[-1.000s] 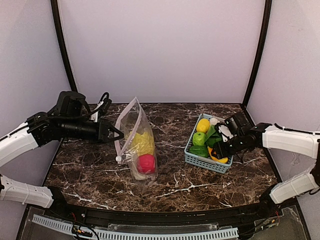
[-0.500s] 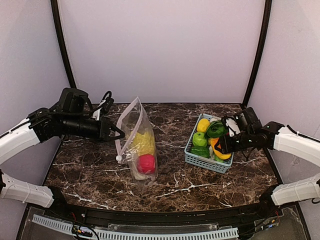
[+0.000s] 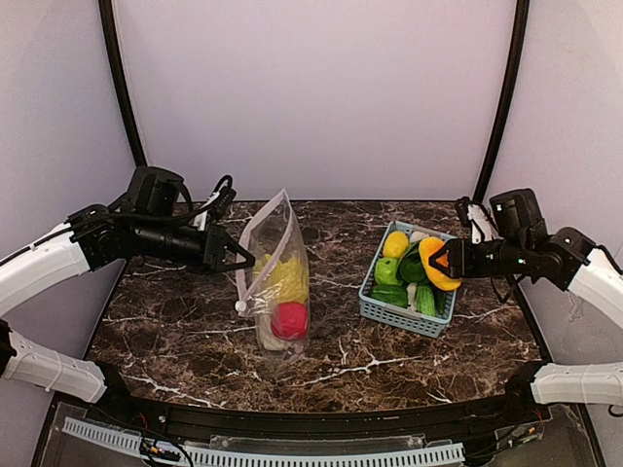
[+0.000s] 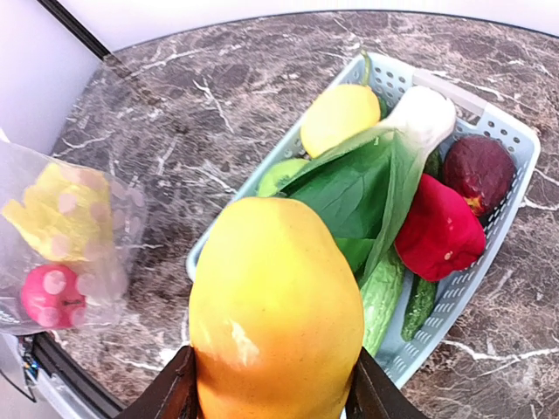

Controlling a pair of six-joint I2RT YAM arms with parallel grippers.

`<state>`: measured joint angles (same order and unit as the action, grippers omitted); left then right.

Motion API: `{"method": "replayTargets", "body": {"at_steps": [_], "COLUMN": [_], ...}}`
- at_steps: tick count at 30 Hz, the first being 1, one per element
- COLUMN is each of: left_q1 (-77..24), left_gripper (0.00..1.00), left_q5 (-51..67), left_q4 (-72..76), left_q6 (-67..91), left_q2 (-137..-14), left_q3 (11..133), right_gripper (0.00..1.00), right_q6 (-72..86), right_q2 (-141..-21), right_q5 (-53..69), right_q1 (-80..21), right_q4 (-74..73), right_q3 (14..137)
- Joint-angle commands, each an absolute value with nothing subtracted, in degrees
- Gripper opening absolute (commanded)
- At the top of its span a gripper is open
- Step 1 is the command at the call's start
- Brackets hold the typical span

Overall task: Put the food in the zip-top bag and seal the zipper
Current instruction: Pick up the fake fruit from the bin.

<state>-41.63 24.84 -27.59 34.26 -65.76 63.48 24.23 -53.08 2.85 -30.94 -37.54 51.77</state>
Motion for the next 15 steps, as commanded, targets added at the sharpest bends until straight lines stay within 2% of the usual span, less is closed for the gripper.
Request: {"method": "replayTargets", "body": {"at_steps": [1, 8, 15], "left_q1": [-41.4, -41.4, -41.4], "left_gripper": [0.01, 0.01, 0.01], "left_q5": [26.0, 26.8, 28.3], "left_q4": [-27.1, -27.9, -27.1], "left_q6": [33.3, 33.8, 33.5], "left_q2": [-63.5, -60.9, -61.0], "left_q3": [62.1, 62.0, 63.6], "right_gripper": [0.39, 0.39, 0.39], "right_q6": [26.8, 29.6, 33.8], "right_q2": [-51.2, -51.0, -55.3], "right_q5": [6.3, 12.0, 8.8], "right_q1": [-30.8, -34.9, -45.9], "right_q4": [-39.6, -38.6, -32.3], "right_q3": [55.6, 59.8, 65.4]}}
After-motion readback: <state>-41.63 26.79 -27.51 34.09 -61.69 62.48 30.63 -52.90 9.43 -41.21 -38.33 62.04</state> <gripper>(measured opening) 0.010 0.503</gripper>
